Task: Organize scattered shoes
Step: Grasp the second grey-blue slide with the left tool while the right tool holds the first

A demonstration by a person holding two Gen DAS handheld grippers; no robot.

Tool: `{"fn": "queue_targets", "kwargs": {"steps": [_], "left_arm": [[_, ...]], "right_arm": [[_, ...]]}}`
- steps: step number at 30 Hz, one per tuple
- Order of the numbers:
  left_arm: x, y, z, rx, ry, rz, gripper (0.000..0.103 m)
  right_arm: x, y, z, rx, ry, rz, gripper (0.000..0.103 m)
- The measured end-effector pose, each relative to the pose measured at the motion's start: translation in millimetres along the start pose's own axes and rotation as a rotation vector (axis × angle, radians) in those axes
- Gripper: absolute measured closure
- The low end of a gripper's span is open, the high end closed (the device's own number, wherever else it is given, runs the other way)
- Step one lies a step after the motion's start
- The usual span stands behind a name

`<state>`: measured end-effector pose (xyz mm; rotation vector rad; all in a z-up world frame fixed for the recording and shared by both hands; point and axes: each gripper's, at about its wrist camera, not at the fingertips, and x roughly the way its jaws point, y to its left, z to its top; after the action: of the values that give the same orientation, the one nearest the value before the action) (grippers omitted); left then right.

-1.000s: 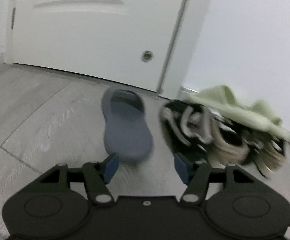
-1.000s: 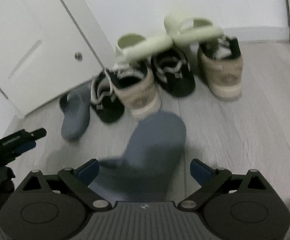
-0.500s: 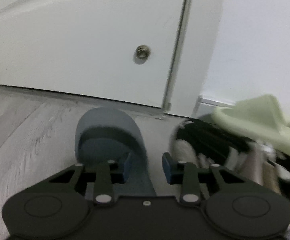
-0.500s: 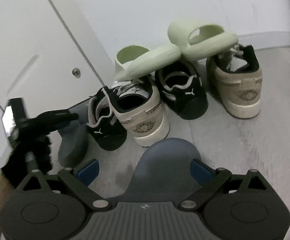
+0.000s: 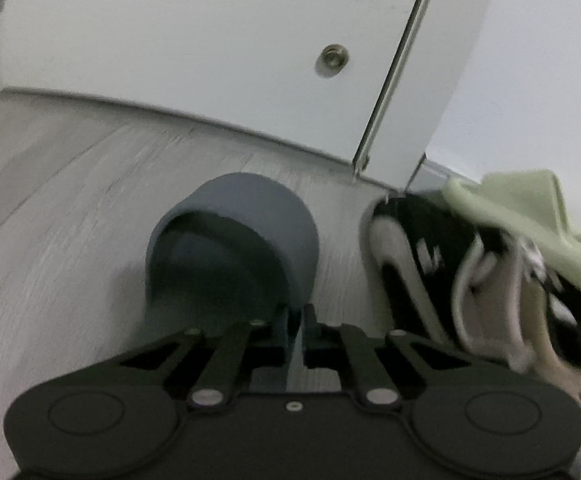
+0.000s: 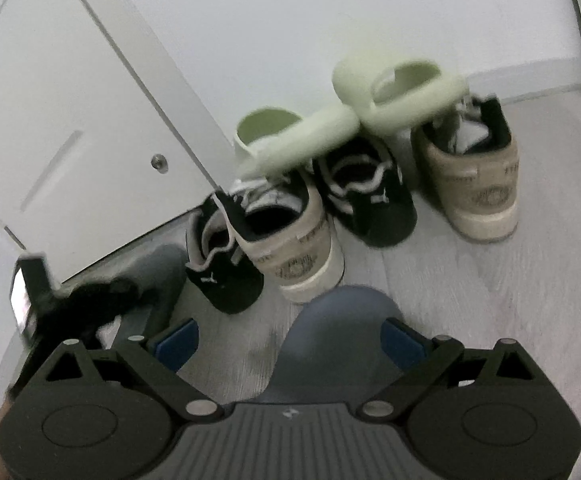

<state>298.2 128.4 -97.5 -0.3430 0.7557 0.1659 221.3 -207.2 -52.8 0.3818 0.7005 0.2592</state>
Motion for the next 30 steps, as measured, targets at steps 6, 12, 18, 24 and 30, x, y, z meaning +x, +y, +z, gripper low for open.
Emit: {"fn": "queue_targets", "kwargs": {"steps": [6, 12, 18, 24, 30], "left_arm": [[-54.2, -8.5, -54.2, -0.01, 0.074, -0.036, 0.096], [-70.0, -41.2, -83.4, -0.006, 0.132, -0.115, 0.096], [-77.6, -66.0, -102.8, 0.032, 0.157, -0.208, 0.094], [-134.2, -51.1, -91.1, 0.026, -0.022, -0.182, 0.088], [-201.4, -4.4, -69.3, 0.097, -0.257, 0.049, 0.082]], "right_arm": [[-14.7, 3.0, 0.4, -0.022, -0.036, -0.02, 0.006], [-23.6, 8.3, -6.0, -0.073, -0.037, -0.065, 0.006], [-34.6, 16.6, -12.6, -0.153, -0.056, -0.1, 0.005], [-40.6, 33.6, -29.9, -0.23, -0.019, -0.054, 0.015], [-32.7, 81.9, -77.6, -0.358, 0.126, 0.038, 0.061]]}}
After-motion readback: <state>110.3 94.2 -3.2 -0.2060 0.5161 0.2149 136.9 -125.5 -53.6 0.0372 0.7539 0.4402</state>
